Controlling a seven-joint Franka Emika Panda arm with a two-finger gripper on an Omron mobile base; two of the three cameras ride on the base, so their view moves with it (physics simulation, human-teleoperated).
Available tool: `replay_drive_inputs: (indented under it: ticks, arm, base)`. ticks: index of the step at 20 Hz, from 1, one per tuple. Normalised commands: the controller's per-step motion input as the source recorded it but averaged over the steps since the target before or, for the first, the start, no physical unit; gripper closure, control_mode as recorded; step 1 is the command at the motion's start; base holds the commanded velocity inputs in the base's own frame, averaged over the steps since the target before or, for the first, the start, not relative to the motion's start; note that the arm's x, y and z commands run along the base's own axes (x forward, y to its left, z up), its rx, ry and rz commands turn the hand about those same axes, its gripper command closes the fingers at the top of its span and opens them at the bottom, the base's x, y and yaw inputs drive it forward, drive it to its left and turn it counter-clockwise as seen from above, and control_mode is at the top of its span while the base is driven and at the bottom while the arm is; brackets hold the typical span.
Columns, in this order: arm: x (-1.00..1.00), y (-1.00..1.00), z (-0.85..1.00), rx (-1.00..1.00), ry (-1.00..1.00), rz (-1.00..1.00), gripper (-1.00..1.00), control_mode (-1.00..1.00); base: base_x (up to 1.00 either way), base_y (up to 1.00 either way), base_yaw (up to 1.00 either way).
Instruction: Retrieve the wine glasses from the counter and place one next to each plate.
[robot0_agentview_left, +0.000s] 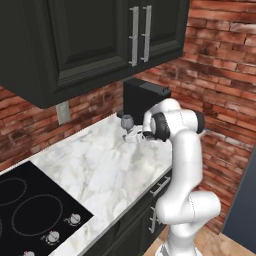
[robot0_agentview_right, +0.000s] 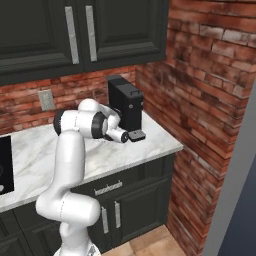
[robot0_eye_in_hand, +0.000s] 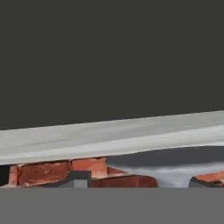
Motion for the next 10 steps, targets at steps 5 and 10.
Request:
replay_drive_inputs:
  ticks: [5, 10]
  arm:
    - [0.3, 0.37, -0.25, 0.0, 0.0, 0.0, 1.0, -1.0]
    - [-0.06, 0.09, -0.05, 0.0, 0.0, 0.0, 1.0, -1.0]
  base:
    - [0.0, 0.0, 0.0]
    - [0.0, 0.0, 0.0]
